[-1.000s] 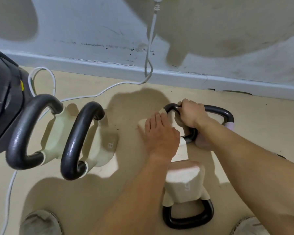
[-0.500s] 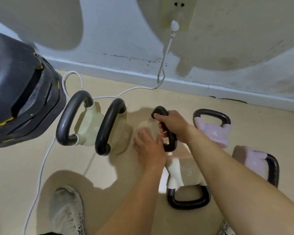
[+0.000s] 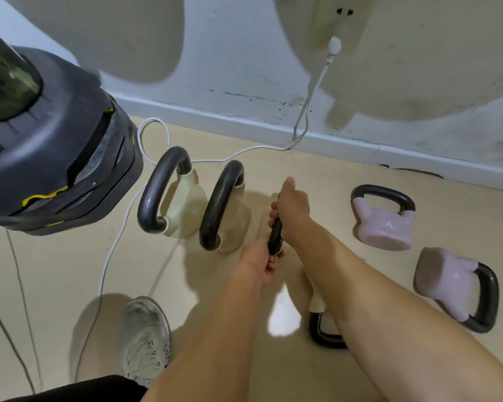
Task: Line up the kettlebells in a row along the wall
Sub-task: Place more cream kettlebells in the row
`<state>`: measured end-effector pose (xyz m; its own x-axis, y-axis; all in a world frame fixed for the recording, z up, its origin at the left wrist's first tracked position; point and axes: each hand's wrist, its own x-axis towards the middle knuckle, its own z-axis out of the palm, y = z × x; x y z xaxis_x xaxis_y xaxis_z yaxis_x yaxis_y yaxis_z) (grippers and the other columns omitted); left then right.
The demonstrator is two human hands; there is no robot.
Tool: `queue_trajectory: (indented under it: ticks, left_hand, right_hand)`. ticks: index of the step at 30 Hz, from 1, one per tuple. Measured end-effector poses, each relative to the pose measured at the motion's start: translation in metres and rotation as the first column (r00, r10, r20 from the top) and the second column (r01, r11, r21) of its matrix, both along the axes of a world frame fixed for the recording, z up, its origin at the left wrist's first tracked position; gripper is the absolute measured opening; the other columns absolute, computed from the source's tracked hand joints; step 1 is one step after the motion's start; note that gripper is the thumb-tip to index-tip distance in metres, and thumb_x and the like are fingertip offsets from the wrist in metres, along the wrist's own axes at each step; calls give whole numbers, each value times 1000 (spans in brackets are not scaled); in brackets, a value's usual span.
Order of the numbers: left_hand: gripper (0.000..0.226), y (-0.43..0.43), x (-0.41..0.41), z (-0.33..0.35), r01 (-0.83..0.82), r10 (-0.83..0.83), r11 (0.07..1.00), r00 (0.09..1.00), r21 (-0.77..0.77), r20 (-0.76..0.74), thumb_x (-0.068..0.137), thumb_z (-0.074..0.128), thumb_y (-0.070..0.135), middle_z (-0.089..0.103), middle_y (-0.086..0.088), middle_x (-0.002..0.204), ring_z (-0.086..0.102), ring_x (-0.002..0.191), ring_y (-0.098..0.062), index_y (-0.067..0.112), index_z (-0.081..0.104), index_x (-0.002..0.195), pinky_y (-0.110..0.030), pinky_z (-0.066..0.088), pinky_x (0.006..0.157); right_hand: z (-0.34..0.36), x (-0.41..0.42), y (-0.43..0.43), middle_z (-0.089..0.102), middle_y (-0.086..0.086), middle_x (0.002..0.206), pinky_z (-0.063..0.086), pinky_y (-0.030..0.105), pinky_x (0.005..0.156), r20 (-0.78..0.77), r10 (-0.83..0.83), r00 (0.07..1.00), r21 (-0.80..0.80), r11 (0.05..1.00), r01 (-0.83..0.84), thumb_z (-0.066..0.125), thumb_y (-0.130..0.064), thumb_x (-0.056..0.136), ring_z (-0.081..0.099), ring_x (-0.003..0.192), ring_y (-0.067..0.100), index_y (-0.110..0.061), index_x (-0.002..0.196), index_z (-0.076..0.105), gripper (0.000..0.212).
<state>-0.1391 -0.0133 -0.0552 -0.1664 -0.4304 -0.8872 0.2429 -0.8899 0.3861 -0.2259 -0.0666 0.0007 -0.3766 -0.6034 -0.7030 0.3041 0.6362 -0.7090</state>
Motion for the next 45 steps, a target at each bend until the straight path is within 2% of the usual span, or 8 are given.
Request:
queue_trajectory:
  ticks: [16, 20, 23, 28, 30, 33, 40, 45]
  left_hand:
    - [23, 7, -2, 3, -57, 61, 997, 994, 46, -90, 98, 41, 16, 56, -4, 70, 35, 35, -3, 12, 63, 91, -15, 30, 31]
    - [25, 28, -11, -1, -174, 172, 983, 984, 60, 41, 95, 51, 27, 66, -8, 71, 43, 42, -11, 9, 67, 96, -20, 35, 40]
    - [37, 54, -18, -8, -18, 0, 997, 970, 73, 244, 97, 46, 32, 64, -11, 72, 49, 50, -19, 3, 67, 87, -26, 41, 46]
    - [31, 87, -44, -16, 662, -568, 749, 651, -11, 503, 82, 49, 38, 61, -10, 70, 59, 62, -30, 9, 59, 73, -30, 49, 53]
    - [47, 97, -57, -14, 740, -626, 671, 600, -47, 498, 77, 52, 53, 65, -9, 73, 60, 62, -28, 8, 64, 83, -26, 48, 51]
    - [54, 105, -75, -15, 841, -662, 540, 437, -16, 610, 90, 40, 46, 70, -17, 112, 65, 100, -34, 4, 66, 113, -36, 51, 85]
    - [68, 110, -83, -12, 833, -650, 551, 470, -56, 598, 100, 30, 59, 61, -13, 131, 55, 121, -31, 5, 60, 128, -31, 39, 96]
    - [71, 106, -86, -11, 898, -675, 440, 324, 9, 662, 98, 23, 66, 66, -17, 121, 59, 110, -33, 8, 64, 105, -37, 43, 95]
  right_hand:
    - [-3, 5, -3, 42, 4, 55, 40, 27, 44, -81, 58, 995, -27, 998, -60, 32, -44, 102, 39, 36, 17, -12, 77, 43, 42]
    - [8, -6, 3, 53, 6, 63, 50, 31, 54, 58, 78, 995, -2, 997, -78, 35, -46, 103, 50, 47, 20, -11, 84, 50, 43]
    - [8, -29, 21, 67, 13, 78, 57, 37, 68, 36, 192, 981, -2, 981, -192, 33, -49, 106, 65, 66, 28, -5, 99, 61, 53]
    - [-3, -91, 88, 72, 16, 76, 49, 29, 52, -28, 561, 827, 180, 817, -548, 47, -14, 97, 61, 59, 28, -1, 89, 67, 26]
    - [-15, -116, 119, 76, 13, 73, 54, 26, 53, 81, 769, 635, 344, 576, -741, 52, -15, 93, 67, 61, 25, -4, 83, 71, 24]
    - [-36, -140, 163, 74, 5, 71, 58, 35, 72, 202, 919, 339, 474, 211, -855, 55, -25, 91, 65, 68, 26, -13, 77, 71, 24]
    - [-66, -119, 221, 72, 6, 102, 53, 36, 80, -177, 983, 55, 462, 132, -877, 57, -27, 89, 64, 93, 25, -15, 92, 67, 16]
    - [-71, -101, 227, 66, 4, 97, 58, 41, 84, -196, 977, 87, 443, 167, -881, 69, -36, 83, 66, 94, 28, -14, 102, 61, 31]
